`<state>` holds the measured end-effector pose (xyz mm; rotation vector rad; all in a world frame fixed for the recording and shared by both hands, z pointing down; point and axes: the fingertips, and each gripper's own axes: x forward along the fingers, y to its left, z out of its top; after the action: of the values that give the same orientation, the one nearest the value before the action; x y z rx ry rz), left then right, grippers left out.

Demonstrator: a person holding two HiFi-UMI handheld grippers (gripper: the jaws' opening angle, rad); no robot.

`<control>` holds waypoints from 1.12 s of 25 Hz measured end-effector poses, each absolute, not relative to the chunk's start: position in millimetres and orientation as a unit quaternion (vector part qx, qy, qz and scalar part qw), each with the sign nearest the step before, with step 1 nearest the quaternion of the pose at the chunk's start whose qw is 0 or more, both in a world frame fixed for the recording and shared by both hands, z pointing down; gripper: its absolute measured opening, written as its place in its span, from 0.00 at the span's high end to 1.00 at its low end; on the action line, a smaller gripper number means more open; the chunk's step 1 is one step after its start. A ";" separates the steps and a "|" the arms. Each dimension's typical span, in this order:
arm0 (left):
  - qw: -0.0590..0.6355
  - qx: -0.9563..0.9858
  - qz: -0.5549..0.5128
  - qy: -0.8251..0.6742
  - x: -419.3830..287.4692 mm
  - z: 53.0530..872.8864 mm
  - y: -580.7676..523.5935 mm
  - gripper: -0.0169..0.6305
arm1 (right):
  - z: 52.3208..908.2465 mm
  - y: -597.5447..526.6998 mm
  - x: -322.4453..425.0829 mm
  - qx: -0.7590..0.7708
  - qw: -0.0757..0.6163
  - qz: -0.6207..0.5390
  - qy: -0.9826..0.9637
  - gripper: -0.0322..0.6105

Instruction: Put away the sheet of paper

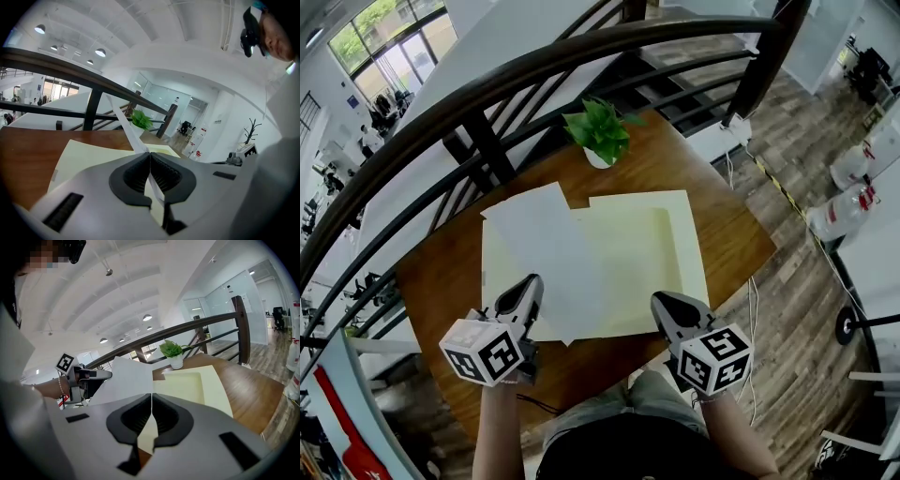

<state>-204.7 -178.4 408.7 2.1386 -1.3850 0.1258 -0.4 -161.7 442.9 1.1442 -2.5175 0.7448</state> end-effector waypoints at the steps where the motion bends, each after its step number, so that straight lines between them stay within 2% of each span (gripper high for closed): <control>1: 0.293 0.801 0.050 -0.519 -206.5 411.6 -178.7 0.94 | 443.9 -161.4 -1.8 0.396 0.139 0.259 -0.870 0.90; 28: 0.336 0.804 0.134 -0.473 -217.0 475.8 -168.8 0.94 | 450.2 -160.5 -21.3 0.419 0.134 0.265 -0.858 0.90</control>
<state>-217.0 -168.8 475.8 2.0958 -1.2326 0.3506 -21.3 -160.5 450.2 1.2136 -2.4886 0.7675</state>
